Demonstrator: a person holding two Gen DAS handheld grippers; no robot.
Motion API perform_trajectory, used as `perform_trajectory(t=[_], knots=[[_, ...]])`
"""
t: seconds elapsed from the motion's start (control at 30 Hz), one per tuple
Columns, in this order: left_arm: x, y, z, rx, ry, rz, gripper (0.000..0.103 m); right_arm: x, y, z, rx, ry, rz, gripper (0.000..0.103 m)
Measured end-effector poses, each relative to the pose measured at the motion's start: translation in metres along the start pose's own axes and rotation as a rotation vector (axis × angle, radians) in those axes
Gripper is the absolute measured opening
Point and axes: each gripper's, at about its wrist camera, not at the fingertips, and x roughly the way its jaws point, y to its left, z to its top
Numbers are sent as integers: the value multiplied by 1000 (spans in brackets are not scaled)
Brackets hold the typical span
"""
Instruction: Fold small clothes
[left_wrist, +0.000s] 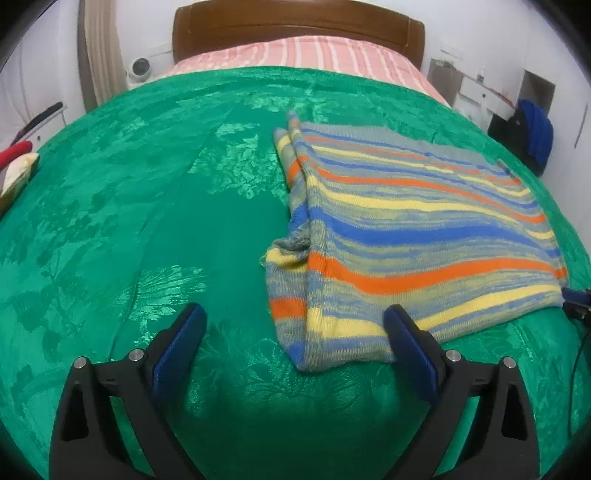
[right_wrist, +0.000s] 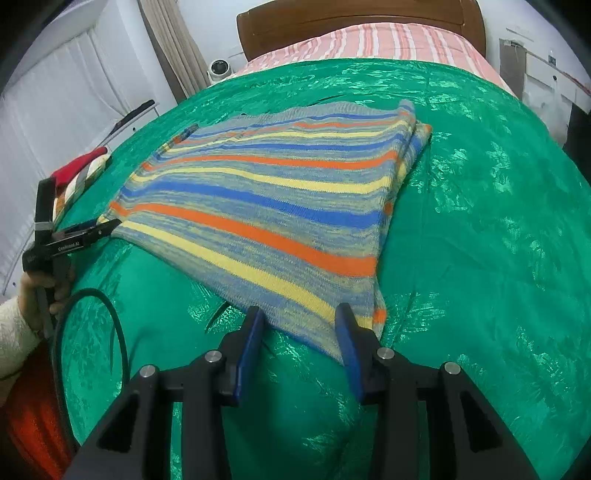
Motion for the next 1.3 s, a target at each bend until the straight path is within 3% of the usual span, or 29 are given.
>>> perform_trajectory(t=[0.7, 0.83, 0.87, 0.97, 1.1, 1.23, 1.27, 1.3], knots=[[-1, 0, -3, -1, -7, 9, 99, 4, 1, -1, 2, -26, 14, 40], [-17, -5, -1, 14, 23, 84, 98, -10, 5, -9, -34, 1, -1, 40], [-26, -10, -2, 31, 13, 98, 98, -17, 4, -13, -35, 15, -1, 49], [-53, -48, -3, 155, -40, 67, 98, -45, -4, -31, -17, 30, -34, 53], [-67, -153, 0, 445, -97, -66, 98, -92, -31, -48, 65, -51, -42, 57], [-50, -261, -12, 698, -99, -206, 98, -115, -63, -35, 165, -130, 5, 59], [-40, -284, -17, 753, -94, -212, 97, -115, -73, -26, 195, -137, 29, 59], [-27, -305, -21, 798, -83, -199, 90, -113, -80, -18, 212, -138, 46, 59]])
